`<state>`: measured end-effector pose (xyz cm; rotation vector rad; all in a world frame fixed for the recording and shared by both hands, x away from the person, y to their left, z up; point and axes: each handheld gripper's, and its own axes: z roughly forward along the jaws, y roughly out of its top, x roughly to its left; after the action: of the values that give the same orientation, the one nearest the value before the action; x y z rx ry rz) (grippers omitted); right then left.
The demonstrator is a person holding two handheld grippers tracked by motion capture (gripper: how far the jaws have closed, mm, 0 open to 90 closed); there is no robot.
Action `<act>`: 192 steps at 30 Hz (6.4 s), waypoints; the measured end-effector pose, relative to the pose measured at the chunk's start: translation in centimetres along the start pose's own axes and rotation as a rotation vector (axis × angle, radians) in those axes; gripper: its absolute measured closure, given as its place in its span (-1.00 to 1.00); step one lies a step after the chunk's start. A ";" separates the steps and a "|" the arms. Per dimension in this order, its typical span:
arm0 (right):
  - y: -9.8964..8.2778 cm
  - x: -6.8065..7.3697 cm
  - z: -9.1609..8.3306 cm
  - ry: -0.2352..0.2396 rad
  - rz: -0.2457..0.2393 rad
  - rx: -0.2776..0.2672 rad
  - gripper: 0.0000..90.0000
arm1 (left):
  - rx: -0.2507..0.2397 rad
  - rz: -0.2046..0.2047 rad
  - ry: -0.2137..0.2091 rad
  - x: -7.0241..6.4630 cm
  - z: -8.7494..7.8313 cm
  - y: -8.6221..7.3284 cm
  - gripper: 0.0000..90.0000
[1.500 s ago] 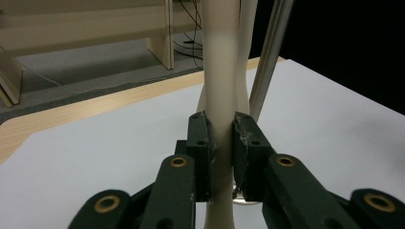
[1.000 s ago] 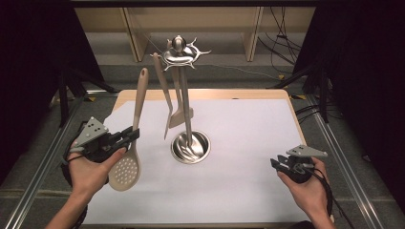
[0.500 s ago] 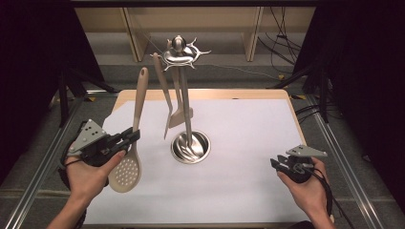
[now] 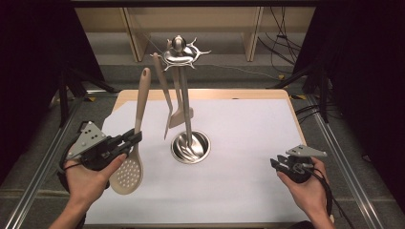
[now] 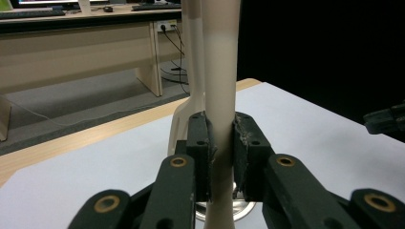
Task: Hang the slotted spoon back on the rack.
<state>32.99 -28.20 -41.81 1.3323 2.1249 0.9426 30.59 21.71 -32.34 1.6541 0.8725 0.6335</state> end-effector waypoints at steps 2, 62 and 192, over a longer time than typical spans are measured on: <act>0.1 0.1 -0.1 0.008 0.024 0.008 0.49 | -0.015 -0.010 -0.002 -0.2 0.0 0.0 0.73; 0.1 0.0 -0.2 -0.012 0.008 0.008 0.49 | -0.019 0.064 -0.039 -1.9 1.3 1.5 0.73; -0.2 0.1 0.0 -0.001 0.011 0.013 0.41 | 0.032 -0.048 0.118 3.4 1.1 -8.2 0.39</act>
<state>32.89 -28.19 -41.93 1.3513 2.1287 0.9338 31.63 24.76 -40.63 1.6325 1.0098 0.6924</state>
